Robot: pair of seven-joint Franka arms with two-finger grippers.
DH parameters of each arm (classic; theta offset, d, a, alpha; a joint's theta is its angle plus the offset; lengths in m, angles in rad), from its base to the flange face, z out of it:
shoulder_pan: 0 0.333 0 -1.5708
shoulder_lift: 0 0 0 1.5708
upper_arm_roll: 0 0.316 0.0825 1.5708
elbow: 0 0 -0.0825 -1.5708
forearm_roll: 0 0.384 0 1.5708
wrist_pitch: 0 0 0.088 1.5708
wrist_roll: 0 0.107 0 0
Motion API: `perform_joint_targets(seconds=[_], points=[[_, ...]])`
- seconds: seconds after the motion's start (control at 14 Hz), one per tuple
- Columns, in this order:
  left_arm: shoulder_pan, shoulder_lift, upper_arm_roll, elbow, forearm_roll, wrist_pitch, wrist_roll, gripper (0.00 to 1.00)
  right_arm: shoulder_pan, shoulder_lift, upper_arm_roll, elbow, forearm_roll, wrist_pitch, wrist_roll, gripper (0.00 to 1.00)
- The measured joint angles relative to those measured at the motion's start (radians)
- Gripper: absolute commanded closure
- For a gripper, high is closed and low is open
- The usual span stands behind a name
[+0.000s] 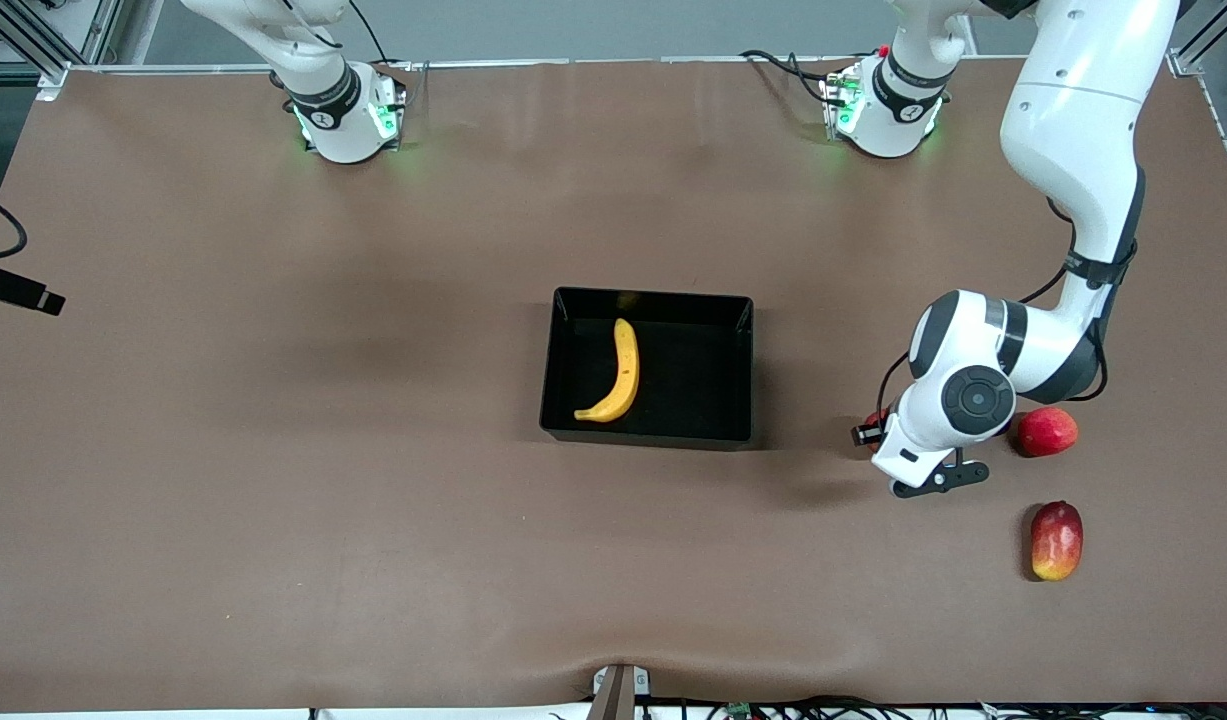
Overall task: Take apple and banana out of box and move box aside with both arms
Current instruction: 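Carry the apple out of the tray and lower it beside the plum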
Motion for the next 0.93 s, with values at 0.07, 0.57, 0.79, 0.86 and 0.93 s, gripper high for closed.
perform_joint_targets(seconds=[0.07,0.57,0.79,0.86,0.93], points=[[0.016,0.002,0.000,-0.018,0.013,0.019,0.000,1.00,0.000,0.000,0.000,0.000,0.002,0.000,0.000,0.00],[0.041,-0.008,-0.019,-0.025,0.022,0.033,-0.003,0.00,-0.008,0.005,-0.003,-0.020,0.040,-0.012,0.000,0.00],[0.040,-0.084,-0.084,0.011,0.022,-0.052,-0.005,0.00,-0.009,0.006,-0.003,-0.023,0.043,-0.014,0.000,0.00],[0.038,-0.107,-0.120,0.034,0.022,-0.102,-0.007,0.00,-0.009,0.006,-0.002,-0.025,0.044,-0.014,0.000,0.00],[0.036,-0.125,-0.164,0.059,0.022,-0.147,-0.016,0.00,-0.009,0.006,-0.002,-0.027,0.045,-0.014,0.000,0.00]])
